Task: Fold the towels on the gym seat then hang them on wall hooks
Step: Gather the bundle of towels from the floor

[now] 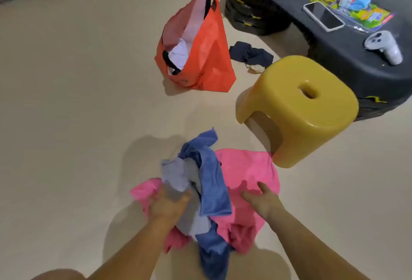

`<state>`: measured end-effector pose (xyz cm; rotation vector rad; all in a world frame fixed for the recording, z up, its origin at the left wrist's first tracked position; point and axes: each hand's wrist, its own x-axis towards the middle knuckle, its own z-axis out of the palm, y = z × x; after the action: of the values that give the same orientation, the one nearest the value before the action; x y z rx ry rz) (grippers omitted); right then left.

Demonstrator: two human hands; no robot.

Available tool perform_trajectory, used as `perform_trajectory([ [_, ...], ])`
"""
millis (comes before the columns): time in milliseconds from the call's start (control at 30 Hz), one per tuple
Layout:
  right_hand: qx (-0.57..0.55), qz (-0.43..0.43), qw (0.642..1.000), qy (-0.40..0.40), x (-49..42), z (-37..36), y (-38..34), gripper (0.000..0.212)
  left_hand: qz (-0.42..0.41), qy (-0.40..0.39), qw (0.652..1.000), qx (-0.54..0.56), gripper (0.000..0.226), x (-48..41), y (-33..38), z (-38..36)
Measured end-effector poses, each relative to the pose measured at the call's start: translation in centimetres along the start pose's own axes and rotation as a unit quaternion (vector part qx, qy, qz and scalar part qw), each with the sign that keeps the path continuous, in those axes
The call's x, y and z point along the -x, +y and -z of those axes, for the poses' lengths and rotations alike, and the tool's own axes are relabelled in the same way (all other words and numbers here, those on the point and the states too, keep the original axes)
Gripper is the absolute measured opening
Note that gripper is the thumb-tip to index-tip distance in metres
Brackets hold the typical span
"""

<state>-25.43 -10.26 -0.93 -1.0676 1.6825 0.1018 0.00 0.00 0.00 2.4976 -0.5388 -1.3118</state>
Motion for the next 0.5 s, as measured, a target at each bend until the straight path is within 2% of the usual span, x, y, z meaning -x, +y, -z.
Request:
perform_trajectory([
  [67, -0.027, -0.043, 0.999, -0.003, -3.7, -1.7, 1.0, 0.139, 0.041, 0.021, 0.996, 0.083, 0.144, -3.5, -1.7, -0.9],
  [100, -0.046, -0.047, 0.998, -0.018, -5.3, -2.6, 1.4, 0.147, 0.044, 0.022, 0.993, 0.108, 0.148, -5.1, -2.5, -1.3],
  [200, -0.089, -0.071, 0.993, 0.010, -7.3, -4.6, 1.4, 0.132, 0.053, 0.032, 0.988, 0.143, 0.138, -7.9, -3.9, -2.5],
  [267, -0.104, -0.062, 0.992, 0.039, -7.9, -5.1, 1.7, 0.135, 0.021, 0.057, 0.985, 0.161, 0.124, -8.1, -4.3, -3.3],
  [333, -0.103, -0.034, 0.992, 0.057, -8.0, -5.9, 1.7, 0.124, -0.005, 0.061, 0.984, 0.168, 0.108, -8.0, -4.3, -4.4],
  [400, -0.173, 0.025, 0.984, 0.016, -6.7, -6.9, 0.4, 0.108, -0.036, 0.027, 0.986, 0.157, 0.100, -7.0, -3.2, -5.5],
  [433, -0.212, 0.050, 0.976, -0.023, -6.1, -7.5, -0.4, 0.092, -0.054, 0.007, 0.988, 0.147, 0.104, -6.5, -2.5, -6.2],
  [500, -0.186, 0.110, 0.974, -0.073, -5.4, -8.4, -2.2, 0.052, -0.095, -0.016, 0.989, 0.110, 0.102, -5.7, -0.7, -7.6],
])
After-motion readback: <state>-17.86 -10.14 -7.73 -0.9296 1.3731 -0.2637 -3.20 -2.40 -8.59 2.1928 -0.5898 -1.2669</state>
